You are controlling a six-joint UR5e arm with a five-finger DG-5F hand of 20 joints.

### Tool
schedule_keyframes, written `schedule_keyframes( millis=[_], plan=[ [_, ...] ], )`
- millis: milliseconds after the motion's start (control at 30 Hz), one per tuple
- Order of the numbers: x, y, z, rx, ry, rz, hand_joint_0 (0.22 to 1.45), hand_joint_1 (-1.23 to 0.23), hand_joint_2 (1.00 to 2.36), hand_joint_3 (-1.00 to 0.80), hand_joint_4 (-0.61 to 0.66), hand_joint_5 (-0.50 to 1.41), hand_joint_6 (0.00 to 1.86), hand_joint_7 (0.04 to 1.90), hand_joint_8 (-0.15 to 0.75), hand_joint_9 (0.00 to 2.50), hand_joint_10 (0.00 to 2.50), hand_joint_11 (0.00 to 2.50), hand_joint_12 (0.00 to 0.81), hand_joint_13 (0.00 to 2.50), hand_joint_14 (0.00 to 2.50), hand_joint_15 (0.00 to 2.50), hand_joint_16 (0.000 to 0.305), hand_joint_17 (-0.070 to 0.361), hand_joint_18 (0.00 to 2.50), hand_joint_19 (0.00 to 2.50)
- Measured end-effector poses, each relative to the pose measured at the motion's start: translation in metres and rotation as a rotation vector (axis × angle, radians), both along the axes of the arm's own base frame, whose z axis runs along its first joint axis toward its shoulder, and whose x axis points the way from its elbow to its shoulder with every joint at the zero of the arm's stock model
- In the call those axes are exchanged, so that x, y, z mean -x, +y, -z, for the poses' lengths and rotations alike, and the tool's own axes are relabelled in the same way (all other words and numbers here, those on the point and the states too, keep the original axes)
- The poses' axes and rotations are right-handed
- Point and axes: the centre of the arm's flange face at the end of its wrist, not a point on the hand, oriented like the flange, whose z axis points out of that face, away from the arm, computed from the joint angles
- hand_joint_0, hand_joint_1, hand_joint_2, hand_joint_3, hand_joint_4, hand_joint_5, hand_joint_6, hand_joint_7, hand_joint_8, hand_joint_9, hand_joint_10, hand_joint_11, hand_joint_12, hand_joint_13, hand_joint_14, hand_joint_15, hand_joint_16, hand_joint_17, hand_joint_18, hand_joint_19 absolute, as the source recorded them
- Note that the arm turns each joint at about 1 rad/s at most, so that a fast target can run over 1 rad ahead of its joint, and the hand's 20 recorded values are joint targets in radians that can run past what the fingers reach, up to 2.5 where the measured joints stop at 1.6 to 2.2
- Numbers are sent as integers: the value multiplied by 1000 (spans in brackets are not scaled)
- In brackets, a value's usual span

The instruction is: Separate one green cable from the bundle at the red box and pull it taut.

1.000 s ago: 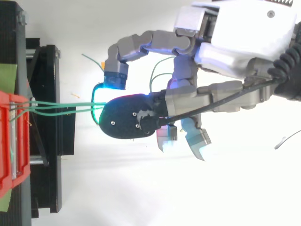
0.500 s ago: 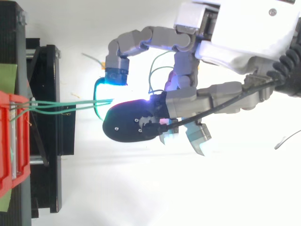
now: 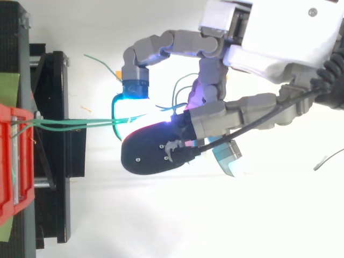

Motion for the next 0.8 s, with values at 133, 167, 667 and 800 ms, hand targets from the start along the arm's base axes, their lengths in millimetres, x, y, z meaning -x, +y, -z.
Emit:
schedule_keyframes(
  millis=[133, 167, 667, 800],
  plan=[
    [0, 0, 0, 2, 1, -1, 566, -537, 1000, -500, 119, 138, 500, 1345, 218, 1912, 17, 449, 375, 1438, 17, 567, 58, 131, 1121, 524],
    [0, 0, 0, 2, 1, -1, 564, -517, 1000, -500, 118, 138, 501, 1345, 212, 1914, 16, 459, 379, 1438, 17, 567, 58, 131, 1123, 523],
    [0, 1, 0, 3, 3, -2, 733, -651, 1013, -333, 107, 147, 502, 1313, 191, 2000, 18, 499, 374, 1438, 17, 553, 53, 120, 1157, 533],
    [0, 1, 0, 5, 3, -2, 739, -672, 1016, -270, 92, 148, 502, 1315, 191, 1997, 18, 495, 374, 1432, 17, 561, 53, 120, 1148, 539]
  ],
)
